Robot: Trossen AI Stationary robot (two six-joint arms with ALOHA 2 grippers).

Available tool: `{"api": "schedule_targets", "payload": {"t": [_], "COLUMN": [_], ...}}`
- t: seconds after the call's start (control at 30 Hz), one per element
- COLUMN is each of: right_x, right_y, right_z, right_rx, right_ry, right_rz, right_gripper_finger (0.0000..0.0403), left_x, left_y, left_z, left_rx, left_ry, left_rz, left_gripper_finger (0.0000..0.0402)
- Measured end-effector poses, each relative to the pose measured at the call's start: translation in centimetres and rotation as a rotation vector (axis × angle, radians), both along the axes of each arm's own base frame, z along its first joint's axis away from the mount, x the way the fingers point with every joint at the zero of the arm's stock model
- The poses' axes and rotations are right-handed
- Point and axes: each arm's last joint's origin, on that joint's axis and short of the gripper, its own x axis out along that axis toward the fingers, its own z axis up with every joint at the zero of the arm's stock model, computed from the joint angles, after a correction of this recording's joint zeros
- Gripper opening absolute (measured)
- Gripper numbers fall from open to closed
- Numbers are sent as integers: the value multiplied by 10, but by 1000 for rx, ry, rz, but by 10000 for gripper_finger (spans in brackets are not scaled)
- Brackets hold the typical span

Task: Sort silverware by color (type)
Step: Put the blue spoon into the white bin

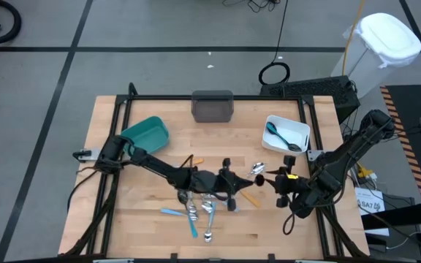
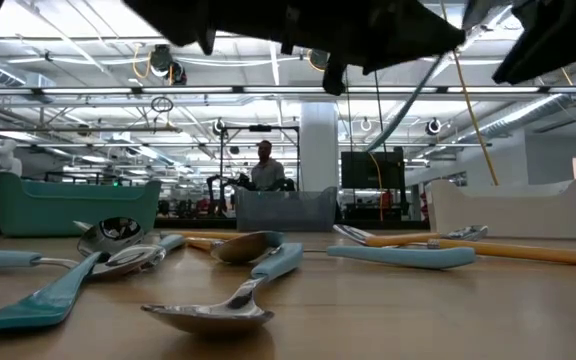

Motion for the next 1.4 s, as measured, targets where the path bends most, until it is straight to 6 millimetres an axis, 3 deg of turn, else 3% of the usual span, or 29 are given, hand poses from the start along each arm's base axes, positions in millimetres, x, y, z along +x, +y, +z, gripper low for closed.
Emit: {"api": "schedule_targets", "payload": {"t": [0.13, 0.5, 0.93, 1.4], "right_x": [4, 14, 42, 66], "right_y": [1, 8, 25, 17], "right_z": [4, 15, 10, -7], "right_rx": [-29, 10, 28, 144], "right_ry": [-108, -286, -369, -326], "right_rz": [-40, -86, -62, -113], "right_gripper_finger": [114, 114, 114, 114], "left_x": [-6, -17, -20, -21], "left_y": [2, -10, -11, -16], "left_z": [0, 26, 31, 33], "left_rx": [-25, -48, -67, 32], "left_ry": [-98, -355, -402, -406], "left_rz": [37, 193, 235, 210], "left_gripper_finger": [3, 3, 3, 3]}}
